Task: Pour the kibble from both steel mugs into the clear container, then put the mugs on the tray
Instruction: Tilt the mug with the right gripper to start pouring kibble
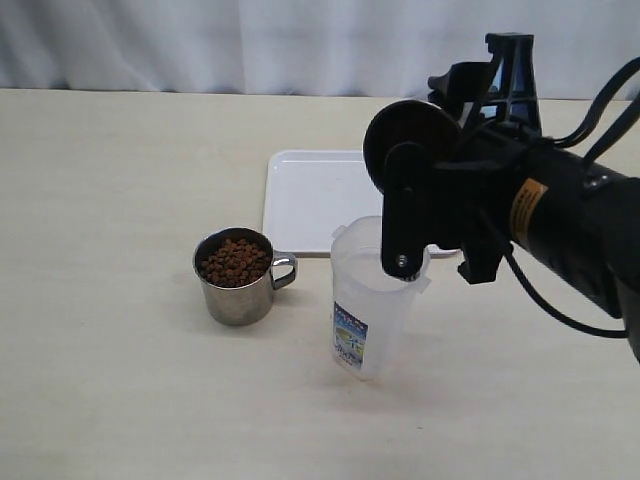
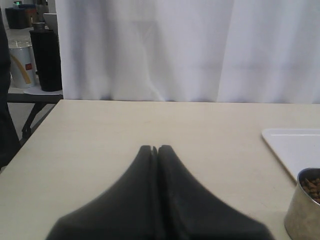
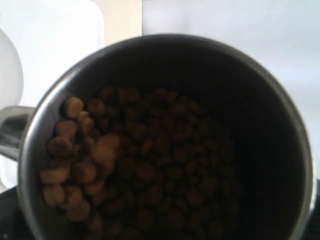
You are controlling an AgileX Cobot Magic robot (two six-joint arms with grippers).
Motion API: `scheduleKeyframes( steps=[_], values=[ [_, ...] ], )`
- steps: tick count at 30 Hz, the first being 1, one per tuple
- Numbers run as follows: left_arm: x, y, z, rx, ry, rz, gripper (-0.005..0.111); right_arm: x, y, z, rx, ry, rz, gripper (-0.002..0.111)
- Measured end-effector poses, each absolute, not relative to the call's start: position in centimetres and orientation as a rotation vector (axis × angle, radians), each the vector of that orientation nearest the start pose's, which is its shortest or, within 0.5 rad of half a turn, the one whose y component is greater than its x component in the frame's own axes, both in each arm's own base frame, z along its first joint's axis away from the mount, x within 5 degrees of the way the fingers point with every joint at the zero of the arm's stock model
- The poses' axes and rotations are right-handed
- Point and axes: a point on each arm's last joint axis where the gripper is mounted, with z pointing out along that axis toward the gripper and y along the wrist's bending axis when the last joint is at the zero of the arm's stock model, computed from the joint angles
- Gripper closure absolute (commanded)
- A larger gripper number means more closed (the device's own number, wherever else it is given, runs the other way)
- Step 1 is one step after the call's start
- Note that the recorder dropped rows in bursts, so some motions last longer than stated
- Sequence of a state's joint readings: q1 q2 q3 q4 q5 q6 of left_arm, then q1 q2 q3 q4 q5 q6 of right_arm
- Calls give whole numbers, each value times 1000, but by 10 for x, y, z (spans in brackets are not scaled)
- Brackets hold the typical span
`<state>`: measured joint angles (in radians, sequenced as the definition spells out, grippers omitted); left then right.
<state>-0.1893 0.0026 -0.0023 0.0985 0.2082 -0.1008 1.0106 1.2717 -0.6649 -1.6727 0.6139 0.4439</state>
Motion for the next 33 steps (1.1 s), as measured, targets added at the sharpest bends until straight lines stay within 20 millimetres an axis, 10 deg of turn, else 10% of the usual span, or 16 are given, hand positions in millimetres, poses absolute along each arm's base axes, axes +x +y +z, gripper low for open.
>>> scheduleKeyframes(
  steps=[33],
  values=[
    [55,-9,195,141,1687,-128,107,178,185,267,-1670,1111,-835,104]
  ],
)
